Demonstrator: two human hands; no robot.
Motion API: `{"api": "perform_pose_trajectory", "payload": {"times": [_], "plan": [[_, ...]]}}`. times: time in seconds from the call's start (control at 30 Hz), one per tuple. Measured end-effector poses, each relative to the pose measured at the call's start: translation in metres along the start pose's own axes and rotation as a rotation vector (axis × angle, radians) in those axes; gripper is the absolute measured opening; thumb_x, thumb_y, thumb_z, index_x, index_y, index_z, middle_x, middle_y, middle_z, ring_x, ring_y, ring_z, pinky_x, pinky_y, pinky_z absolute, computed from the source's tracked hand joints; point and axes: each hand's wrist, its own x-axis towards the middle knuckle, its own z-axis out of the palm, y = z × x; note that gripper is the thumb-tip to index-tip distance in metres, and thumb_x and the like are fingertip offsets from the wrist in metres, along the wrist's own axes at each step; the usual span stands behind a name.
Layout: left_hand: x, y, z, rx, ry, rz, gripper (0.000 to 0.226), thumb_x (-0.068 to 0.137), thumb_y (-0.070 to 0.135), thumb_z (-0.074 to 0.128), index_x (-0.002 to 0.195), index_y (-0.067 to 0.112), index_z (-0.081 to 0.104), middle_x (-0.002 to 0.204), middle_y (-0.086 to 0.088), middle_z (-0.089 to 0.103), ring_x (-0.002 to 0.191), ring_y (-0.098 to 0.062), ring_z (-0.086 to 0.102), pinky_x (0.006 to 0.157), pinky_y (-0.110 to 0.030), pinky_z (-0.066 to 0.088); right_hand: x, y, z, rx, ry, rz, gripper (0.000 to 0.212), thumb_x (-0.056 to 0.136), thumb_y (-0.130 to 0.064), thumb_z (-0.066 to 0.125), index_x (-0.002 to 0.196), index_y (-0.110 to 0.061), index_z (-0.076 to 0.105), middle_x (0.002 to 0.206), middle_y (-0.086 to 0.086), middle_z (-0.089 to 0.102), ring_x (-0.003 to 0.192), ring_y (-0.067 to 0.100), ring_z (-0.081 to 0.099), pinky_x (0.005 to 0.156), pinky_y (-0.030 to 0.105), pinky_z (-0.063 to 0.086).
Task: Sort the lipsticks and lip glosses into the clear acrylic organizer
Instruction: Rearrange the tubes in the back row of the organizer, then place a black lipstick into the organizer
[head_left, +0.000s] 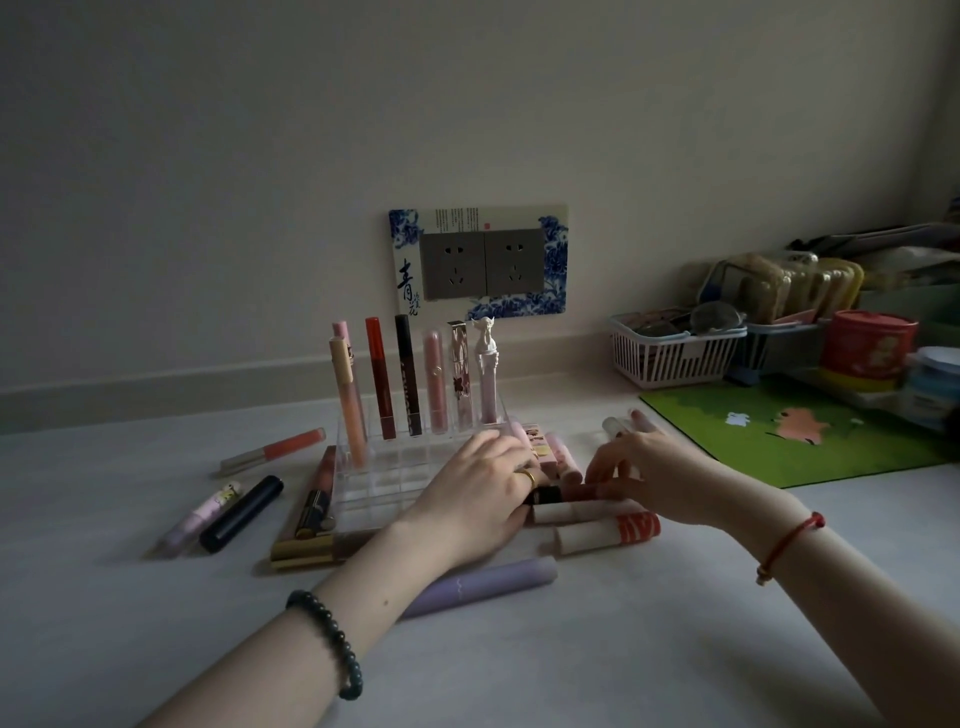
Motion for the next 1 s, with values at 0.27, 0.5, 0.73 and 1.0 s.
{"api": "perform_pose_trajectory", "payload": {"times": [0.27, 0.5, 0.73, 1.0], "plan": [[-0.002, -0.003, -0.023, -0.492, 0.346, -0.107, 0.030, 0.084, 0.012, 0.059, 0.113, 0.019, 0.059, 0.108, 0.000, 0.066, 0.101, -0.010, 0.059, 0.091, -0.010, 0.036, -0.003, -0.015, -0.013, 0.129, 0.149, -0.070, 0.018, 0.083, -0.030, 0.055, 0.099, -0.025, 0.061, 0.078, -0.019, 0.053, 0.072, 0.002, 0.055, 0.068, 0.020, 0.047], [-0.018, -0.016, -0.051, -1.217, 0.576, -0.426, 0.032, 0.073, 0.023, 0.068, 0.100, 0.033, 0.054, 0.092, 0.009, 0.065, 0.084, -0.001, 0.065, 0.075, -0.013, 0.050, 0.009, -0.077, -0.022, 0.532, 0.225, -0.161, 0.043, 0.073, -0.053, 0.041, 0.092, -0.019, 0.060, 0.074, -0.008, 0.063, 0.064, 0.006, 0.061, 0.063, 0.020, 0.054], [-0.050, -0.045, -0.041, -1.233, 0.449, -0.627, 0.032, 0.059, 0.055, 0.066, 0.085, 0.037, 0.063, 0.088, 0.018, 0.071, 0.086, -0.004, 0.067, 0.076, -0.023, 0.052, 0.045, -0.113, -0.020, 0.789, 0.190, -0.116, 0.021, 0.082, -0.005, 0.056, 0.103, -0.006, 0.057, 0.087, -0.002, 0.065, 0.078, 0.007, 0.064, 0.070, 0.015, 0.053], [-0.070, -0.064, -0.033, -1.204, 0.491, -0.676, 0.014, 0.071, 0.026, 0.071, 0.083, 0.029, 0.064, 0.077, 0.016, 0.072, 0.078, -0.002, 0.067, 0.067, -0.012, 0.051, 0.075, -0.143, -0.013, 0.866, 0.211, -0.108, 0.016, 0.080, -0.010, 0.060, 0.095, -0.016, 0.056, 0.084, -0.003, 0.064, 0.074, 0.007, 0.064, 0.066, 0.019, 0.054]]}}
